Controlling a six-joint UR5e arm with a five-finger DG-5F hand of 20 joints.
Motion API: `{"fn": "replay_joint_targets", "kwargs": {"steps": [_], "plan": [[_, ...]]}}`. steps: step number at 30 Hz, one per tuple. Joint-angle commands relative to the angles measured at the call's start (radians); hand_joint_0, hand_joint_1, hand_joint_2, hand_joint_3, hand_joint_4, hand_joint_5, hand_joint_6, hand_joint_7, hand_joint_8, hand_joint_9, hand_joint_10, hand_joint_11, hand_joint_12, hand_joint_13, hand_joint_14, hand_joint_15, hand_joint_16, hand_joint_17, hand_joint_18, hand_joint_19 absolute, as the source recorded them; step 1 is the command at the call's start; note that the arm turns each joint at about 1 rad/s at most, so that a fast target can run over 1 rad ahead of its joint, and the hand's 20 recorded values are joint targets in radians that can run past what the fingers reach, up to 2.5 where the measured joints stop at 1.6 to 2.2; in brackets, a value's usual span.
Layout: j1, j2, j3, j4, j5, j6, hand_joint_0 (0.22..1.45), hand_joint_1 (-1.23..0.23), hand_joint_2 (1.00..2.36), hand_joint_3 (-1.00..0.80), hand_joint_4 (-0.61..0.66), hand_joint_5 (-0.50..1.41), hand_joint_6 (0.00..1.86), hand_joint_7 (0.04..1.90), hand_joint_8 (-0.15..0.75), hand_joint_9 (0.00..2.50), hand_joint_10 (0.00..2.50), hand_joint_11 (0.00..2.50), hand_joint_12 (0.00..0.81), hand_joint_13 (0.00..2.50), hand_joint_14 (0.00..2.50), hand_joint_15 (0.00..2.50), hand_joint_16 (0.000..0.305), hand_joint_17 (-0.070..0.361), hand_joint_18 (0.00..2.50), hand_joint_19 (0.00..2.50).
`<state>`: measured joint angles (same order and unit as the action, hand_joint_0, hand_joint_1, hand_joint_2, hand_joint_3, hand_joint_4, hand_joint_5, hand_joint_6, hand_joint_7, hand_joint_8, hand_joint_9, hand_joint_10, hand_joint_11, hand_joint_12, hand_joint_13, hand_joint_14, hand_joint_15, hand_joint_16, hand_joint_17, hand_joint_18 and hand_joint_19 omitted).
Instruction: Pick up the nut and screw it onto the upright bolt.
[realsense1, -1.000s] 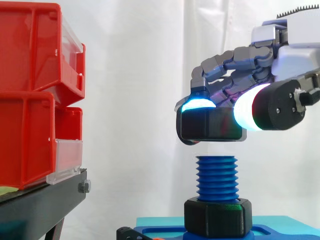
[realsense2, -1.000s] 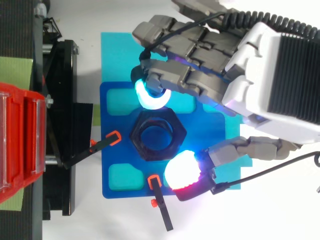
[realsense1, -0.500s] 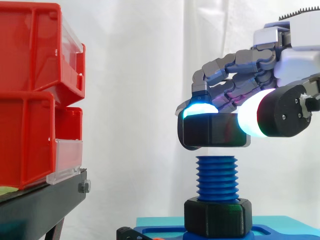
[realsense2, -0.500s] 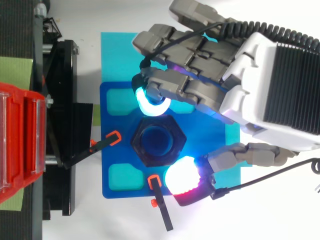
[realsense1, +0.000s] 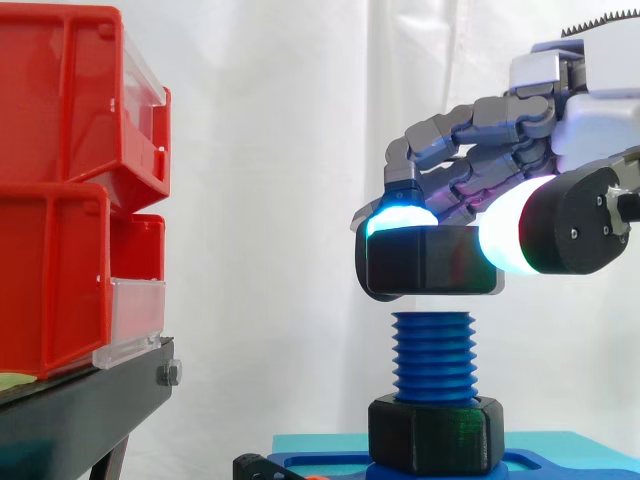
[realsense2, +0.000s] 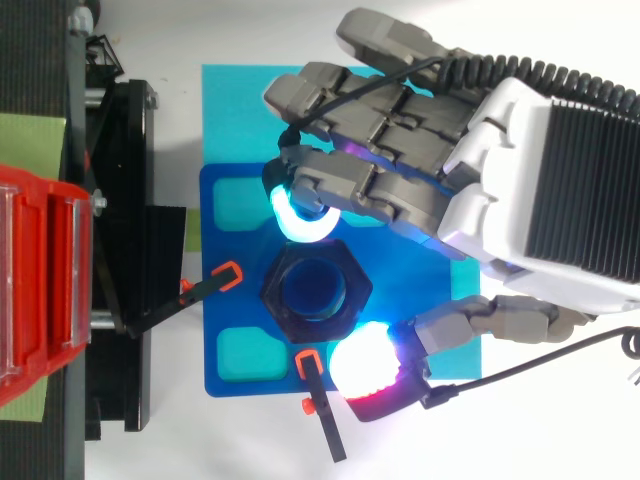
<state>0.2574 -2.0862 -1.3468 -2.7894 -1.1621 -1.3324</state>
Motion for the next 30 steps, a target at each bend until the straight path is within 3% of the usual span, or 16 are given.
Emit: {"fn": "replay_joint_targets", "kwargs": {"steps": [1, 30], "plan": [[0.000, 0.000, 0.000, 0.001, -0.004, 0.001, 0.53, -0.62, 1.00, -0.49, 0.30, -0.16, 0.57, 1.25, 0.303, 0.43, 0.00, 0.00, 0.379, 0.41, 0.00, 0.00, 0.048, 0.107, 0.27, 0.00], [-0.009, -0.018, 0.000, 0.011, -0.007, 0.004, 0.53, -0.62, 1.00, -0.48, 0.30, -0.16, 0.57, 1.25, 0.304, 0.43, 0.00, 0.00, 0.378, 0.44, 0.00, 0.00, 0.048, 0.108, 0.30, 0.00]]}}
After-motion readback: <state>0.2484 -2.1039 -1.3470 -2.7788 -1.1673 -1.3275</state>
